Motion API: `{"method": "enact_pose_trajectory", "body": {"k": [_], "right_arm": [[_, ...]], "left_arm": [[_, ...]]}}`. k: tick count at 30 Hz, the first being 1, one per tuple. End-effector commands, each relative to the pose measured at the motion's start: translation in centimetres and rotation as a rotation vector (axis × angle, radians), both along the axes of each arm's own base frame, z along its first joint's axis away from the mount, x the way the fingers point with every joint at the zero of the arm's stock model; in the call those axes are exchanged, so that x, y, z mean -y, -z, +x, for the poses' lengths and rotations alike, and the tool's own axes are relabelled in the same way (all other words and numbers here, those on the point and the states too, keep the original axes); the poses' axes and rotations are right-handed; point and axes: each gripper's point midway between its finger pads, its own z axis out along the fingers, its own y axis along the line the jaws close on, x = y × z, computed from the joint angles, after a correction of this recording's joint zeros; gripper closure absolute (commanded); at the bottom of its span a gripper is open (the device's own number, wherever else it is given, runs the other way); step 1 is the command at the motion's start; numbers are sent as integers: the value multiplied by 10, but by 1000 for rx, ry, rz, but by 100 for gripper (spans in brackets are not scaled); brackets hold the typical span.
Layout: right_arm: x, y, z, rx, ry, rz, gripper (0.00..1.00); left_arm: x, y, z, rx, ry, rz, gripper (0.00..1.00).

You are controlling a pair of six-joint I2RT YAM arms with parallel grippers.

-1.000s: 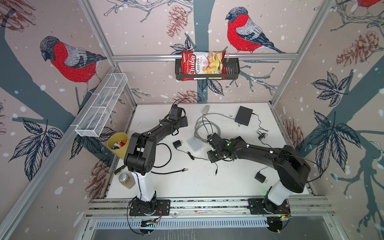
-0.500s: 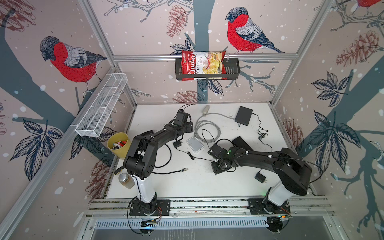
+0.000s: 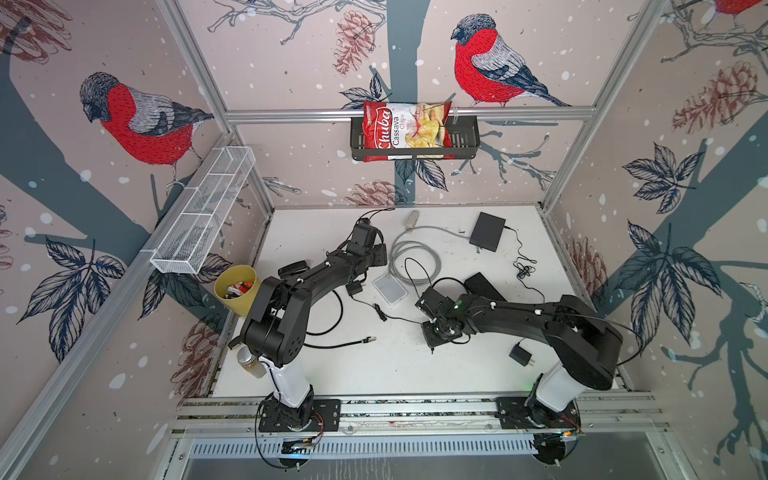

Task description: Insert the plug into the switch port

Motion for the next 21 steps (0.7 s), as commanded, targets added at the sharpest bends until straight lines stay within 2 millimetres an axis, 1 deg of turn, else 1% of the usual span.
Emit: {"method": "enact_pose_trajectory", "body": {"k": [1,2,4,6,8,9,11,13,15,18,19,20,21], "right_arm": [[-11,-2,10,-18,12,65,95],[-12,-3,14,-22,29,78,97],[-14,-3,18,-43,64,106,97],[-12,-4,23,-61,102,128,97],[-9,-9,32,-81,160,183,97],[-9,-12,34,-101,185,220,97],[-8,-20,40,-140,246,305,97],[-5,-26,45,-167,303,367,96],[-3,-30,49,-195,355,412,95],[-7,-33,53,-251,413,483,95],[-9,-33,54,-269,426,497,95],[-11,-34,57,-283,444,514,95],[-12,-33,58,-293,458,522,95]], "left_arm": [[11,-8,-12,25,15,-37,32],[13,-4,-21,11,23,-41,33],[17,5,-38,-21,36,-56,34],[26,14,-57,-55,70,-89,38],[43,19,-76,-86,146,-142,44],[52,19,-83,-97,180,-161,46],[77,14,-105,-116,278,-207,49],[93,7,-122,-127,334,-252,49],[104,-1,-137,-133,375,-312,49],[128,-8,-165,-161,485,-416,50],[138,-7,-175,-173,524,-437,50],[145,0,-184,-200,543,-442,51],[148,8,-188,-228,544,-435,51]]}}
